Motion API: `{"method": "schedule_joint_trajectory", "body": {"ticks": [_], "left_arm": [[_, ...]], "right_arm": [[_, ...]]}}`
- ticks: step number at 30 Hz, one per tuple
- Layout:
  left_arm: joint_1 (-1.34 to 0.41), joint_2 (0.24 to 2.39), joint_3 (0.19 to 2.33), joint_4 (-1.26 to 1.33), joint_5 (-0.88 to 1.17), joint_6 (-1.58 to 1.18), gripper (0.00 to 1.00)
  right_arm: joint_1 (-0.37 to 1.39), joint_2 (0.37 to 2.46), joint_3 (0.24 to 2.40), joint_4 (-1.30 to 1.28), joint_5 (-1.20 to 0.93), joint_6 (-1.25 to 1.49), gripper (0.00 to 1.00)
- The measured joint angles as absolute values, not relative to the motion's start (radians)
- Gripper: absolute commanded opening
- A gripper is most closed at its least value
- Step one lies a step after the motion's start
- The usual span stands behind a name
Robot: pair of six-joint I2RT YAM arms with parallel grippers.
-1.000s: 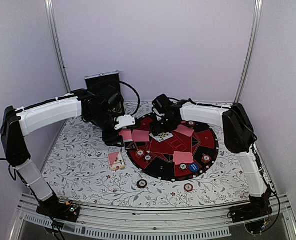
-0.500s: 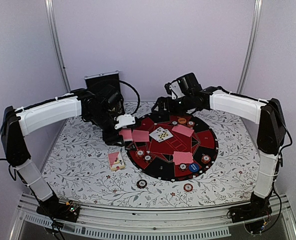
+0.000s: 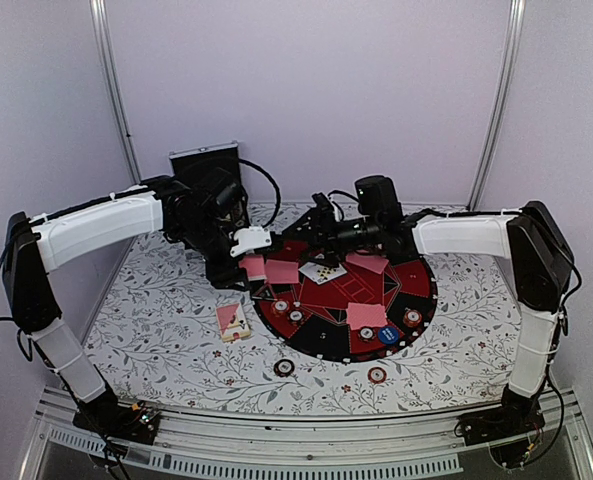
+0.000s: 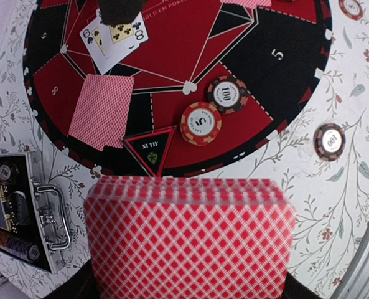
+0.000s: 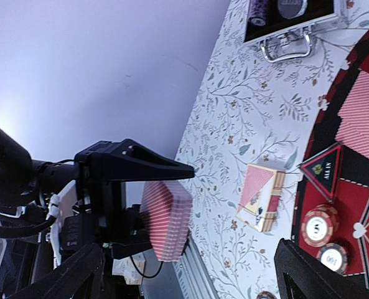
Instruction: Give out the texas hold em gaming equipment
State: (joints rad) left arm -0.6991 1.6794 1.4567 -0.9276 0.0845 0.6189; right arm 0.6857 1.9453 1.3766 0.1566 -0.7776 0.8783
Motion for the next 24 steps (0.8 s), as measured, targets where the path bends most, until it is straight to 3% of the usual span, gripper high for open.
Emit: {"method": "schedule_joint_trajectory", "body": {"ticks": [24], "left_arm": [[-0.699, 1.679, 1.471, -0.918, 0.089, 0.616, 0.0]], "right_arm": [[0.754, 2.062, 1.388, 0.388, -0.905, 1.09, 0.91]]}}
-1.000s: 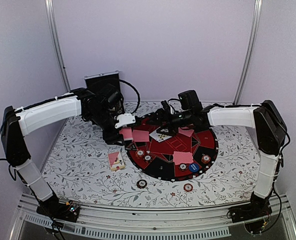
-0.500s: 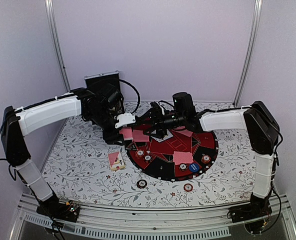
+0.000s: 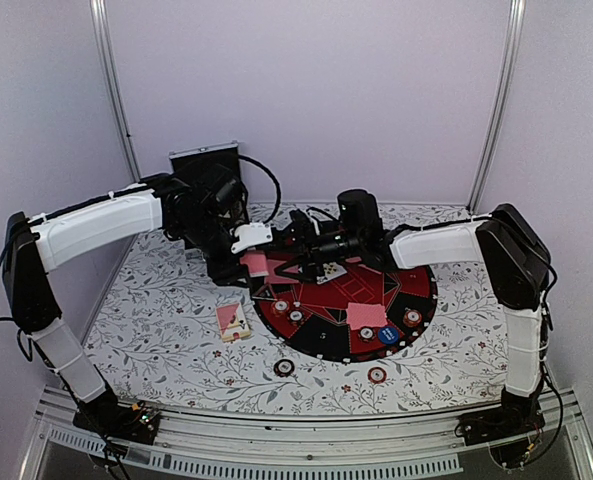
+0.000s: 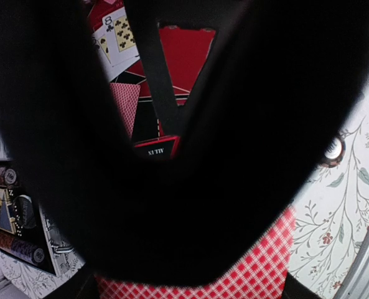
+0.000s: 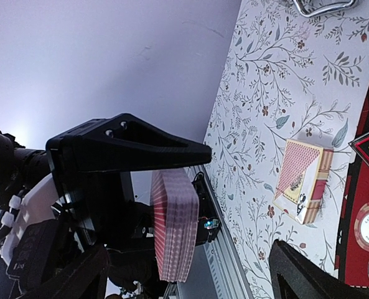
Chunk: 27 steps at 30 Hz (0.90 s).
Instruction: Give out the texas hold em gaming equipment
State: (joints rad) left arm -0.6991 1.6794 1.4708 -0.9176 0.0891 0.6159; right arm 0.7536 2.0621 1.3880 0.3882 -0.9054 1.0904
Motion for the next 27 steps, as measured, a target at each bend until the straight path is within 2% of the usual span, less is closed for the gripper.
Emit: {"method": "schedule_joint_trajectory", "body": {"ticks": [20, 27], "left_arm": [[-0.699, 1.679, 1.492, -0.918, 0.11, 0.616, 0.0], [-0.699, 1.679, 1.492, -0.919, 0.117, 0.616, 0.0]], "right_arm": [[0.828, 2.276, 1.594, 0.522, -0.937, 1.235, 0.88], [0.841, 2.315, 1.617, 0.549, -0.945, 1.27, 0.82]]}}
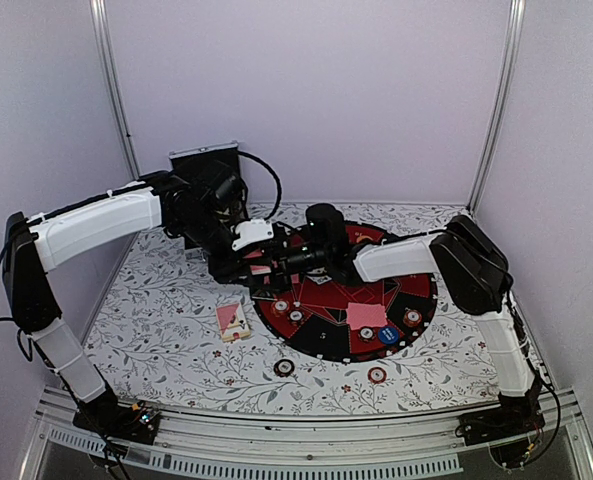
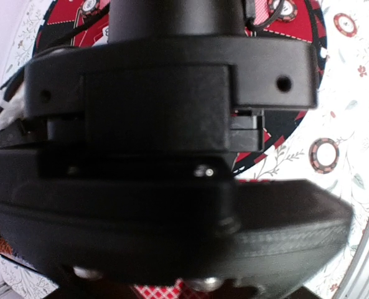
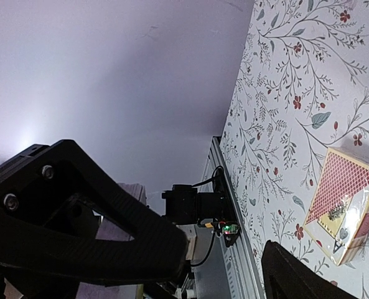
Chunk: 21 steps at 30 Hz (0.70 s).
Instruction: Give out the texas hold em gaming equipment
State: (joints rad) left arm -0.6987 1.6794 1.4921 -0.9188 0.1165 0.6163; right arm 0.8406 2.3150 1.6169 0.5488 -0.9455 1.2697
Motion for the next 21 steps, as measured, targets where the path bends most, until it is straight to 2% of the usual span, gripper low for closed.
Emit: {"method": "schedule_joint_trajectory", "body": {"ticks": [8, 21], "left_arm": [[-0.699, 1.68, 1.492, -0.92, 0.12, 0.616, 0.0], [-0.699, 1.682, 1.489, -0.925, 0.115, 0.617, 0.0]], "right_arm": [[0.829, 2.314, 1.577, 0.611, -0.947, 1.282, 0.71], [0.783, 2.239, 1.479, 0.653, -0.95, 1.257, 0.43]]}}
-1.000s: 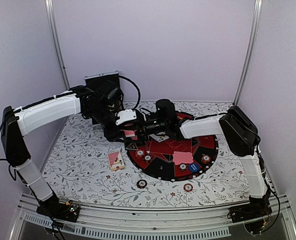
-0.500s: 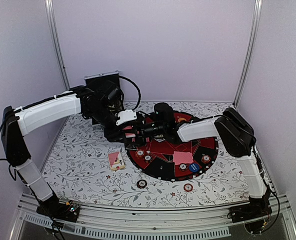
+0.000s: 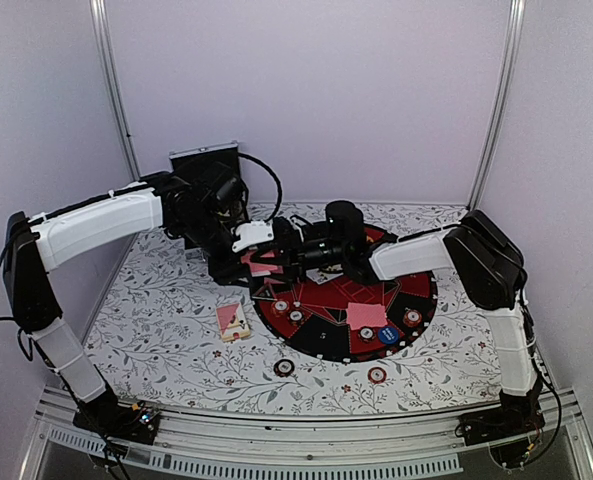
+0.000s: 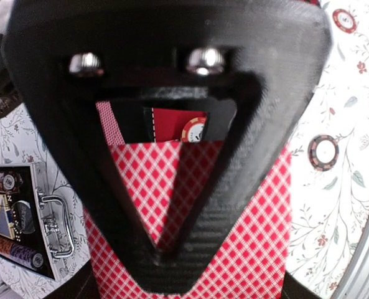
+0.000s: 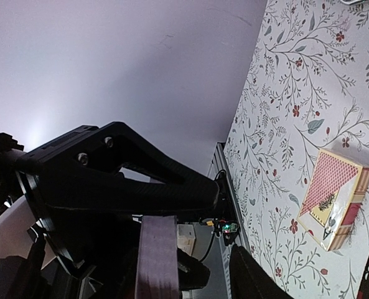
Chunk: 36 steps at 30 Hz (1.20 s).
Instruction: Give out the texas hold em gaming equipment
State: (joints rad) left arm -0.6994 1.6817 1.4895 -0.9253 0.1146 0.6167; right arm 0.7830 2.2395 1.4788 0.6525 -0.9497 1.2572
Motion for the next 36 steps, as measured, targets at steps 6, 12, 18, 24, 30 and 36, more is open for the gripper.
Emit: {"method": "schedule_joint_trajectory", "body": {"ticks": [6, 12, 18, 24, 30, 36], "left_arm": [[-0.699, 1.682, 1.486, -0.925, 0.106, 0.617, 0.0], [-0.699, 1.682, 1.468, -0.925, 0.091, 0.619, 0.0], [-0.699, 1.682, 1.456, -0.913, 0.084, 0.624, 0.0], [-0.699, 1.682, 1.451, -0.902, 0.077, 0.628, 0.0], [-0.699, 1.682, 1.443, -0.891, 0.078, 0.628, 0.0], [-0.701, 1.681, 1.44, -0.885, 0.081, 0.628, 0.0]], "right_arm": [[0.772, 2.218, 1.466, 0.64, -0.953, 1.239, 0.33], [0.761, 2.196, 1.449, 0.601, -0.954, 1.222, 0.21], [0.751, 2.174, 1.438, 0.558, -0.954, 1.2, 0.11], [0.751, 2.159, 1.435, 0.533, -0.954, 1.191, 0.06], [0.749, 2.152, 1.43, 0.517, -0.953, 1.187, 0.03], [0.735, 2.122, 1.4, 0.497, -0.953, 1.169, 0.27]]}}
